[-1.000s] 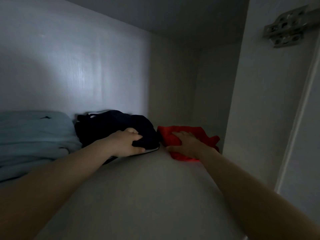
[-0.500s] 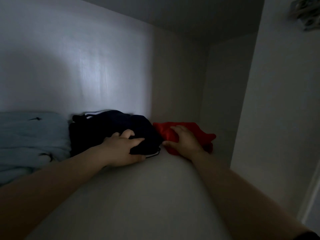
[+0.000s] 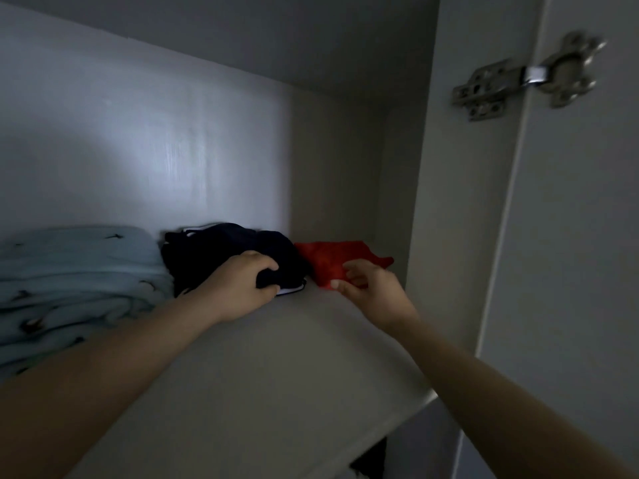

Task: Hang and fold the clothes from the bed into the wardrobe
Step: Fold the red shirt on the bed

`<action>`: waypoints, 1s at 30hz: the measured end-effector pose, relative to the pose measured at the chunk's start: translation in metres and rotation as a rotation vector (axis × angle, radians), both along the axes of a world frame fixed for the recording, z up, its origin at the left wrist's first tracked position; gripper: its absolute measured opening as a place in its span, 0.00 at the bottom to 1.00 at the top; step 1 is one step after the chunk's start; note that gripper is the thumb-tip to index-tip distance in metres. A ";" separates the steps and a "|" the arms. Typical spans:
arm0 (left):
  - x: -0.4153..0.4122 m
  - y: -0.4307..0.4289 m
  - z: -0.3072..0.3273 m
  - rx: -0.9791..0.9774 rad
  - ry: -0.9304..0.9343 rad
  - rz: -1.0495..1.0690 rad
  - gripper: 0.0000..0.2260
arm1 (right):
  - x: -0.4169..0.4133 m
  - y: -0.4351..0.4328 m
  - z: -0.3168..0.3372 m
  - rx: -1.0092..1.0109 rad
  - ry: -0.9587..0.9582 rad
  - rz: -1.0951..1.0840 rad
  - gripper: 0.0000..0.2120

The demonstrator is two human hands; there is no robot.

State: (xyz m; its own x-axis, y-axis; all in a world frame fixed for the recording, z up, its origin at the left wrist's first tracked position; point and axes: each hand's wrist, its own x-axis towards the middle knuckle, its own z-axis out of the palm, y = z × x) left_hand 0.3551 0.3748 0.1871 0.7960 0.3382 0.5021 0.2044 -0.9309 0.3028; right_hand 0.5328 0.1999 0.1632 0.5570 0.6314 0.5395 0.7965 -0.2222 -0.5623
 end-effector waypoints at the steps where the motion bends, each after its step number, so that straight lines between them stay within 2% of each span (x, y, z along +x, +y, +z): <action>1: -0.006 -0.011 0.000 0.005 -0.010 -0.004 0.19 | -0.008 -0.011 -0.001 0.010 -0.005 0.005 0.25; 7: -0.044 -0.089 0.005 -0.008 -0.093 0.015 0.16 | -0.045 -0.080 0.000 0.064 -0.014 0.061 0.20; 14: -0.071 -0.203 -0.028 -0.117 -0.222 0.079 0.15 | -0.068 -0.190 -0.013 0.105 0.035 0.158 0.17; 18: -0.087 -0.265 -0.044 -0.153 -0.224 0.093 0.15 | -0.083 -0.256 -0.017 0.138 0.070 0.200 0.15; 27: -0.116 -0.382 -0.030 -0.211 -0.280 0.022 0.07 | -0.130 -0.390 -0.001 0.289 0.034 0.167 0.13; 30: -0.127 -0.410 -0.038 -0.225 -0.256 -0.006 0.10 | -0.150 -0.429 -0.006 0.309 0.045 0.131 0.13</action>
State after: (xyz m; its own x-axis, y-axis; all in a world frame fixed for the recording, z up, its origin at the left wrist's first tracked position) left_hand 0.2285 -0.0355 0.1494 0.6562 0.4593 0.5987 0.0904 -0.8356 0.5419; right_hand 0.3824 -0.2290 0.1568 0.5091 0.5096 0.6936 0.7802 0.0670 -0.6219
